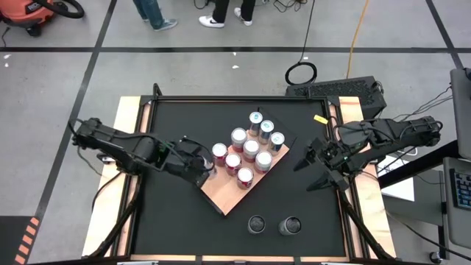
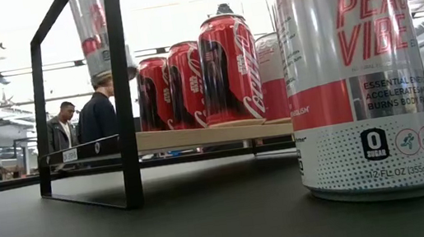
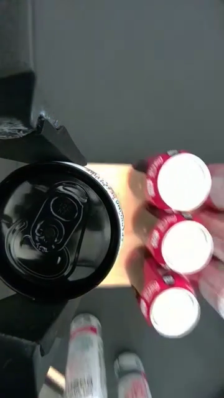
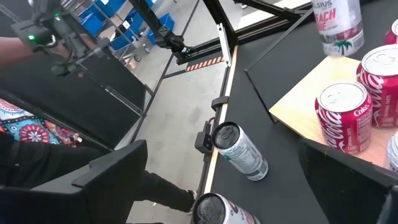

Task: Place canned beverage on shelf
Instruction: Put the top left white pink soda can on the shelf

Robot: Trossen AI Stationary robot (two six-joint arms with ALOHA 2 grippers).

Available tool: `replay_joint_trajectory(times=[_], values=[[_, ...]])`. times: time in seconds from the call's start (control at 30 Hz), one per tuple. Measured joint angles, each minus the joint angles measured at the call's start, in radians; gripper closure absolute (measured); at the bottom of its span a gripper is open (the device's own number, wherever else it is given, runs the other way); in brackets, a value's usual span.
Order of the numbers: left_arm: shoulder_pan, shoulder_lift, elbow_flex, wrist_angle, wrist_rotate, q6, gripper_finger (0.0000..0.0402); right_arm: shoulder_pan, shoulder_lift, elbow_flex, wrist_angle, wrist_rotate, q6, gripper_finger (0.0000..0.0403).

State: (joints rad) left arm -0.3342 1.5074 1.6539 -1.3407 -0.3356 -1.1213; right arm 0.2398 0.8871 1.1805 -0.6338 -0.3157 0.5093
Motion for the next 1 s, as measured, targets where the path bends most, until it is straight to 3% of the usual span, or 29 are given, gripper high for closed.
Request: replay_joint_trajectory(times=[0.17,0.37,1.0], values=[[0.014,-0.052,-0.135,0.107,0.019,-0.022,0.0140,0.000,0.000,0.000,0.000,0.004,-0.002,0.0010],[0.015,-0.054,-0.200,0.145,0.070,-0.015,0.0140,0.000,0.001,0.000,0.000,0.006,-0.002,0.0010],[0.054,-0.053,-0.273,0.215,0.097,0.009,0.0140,0.000,0.046,0.000,0.023,0.008,-0.005,0.0010]])
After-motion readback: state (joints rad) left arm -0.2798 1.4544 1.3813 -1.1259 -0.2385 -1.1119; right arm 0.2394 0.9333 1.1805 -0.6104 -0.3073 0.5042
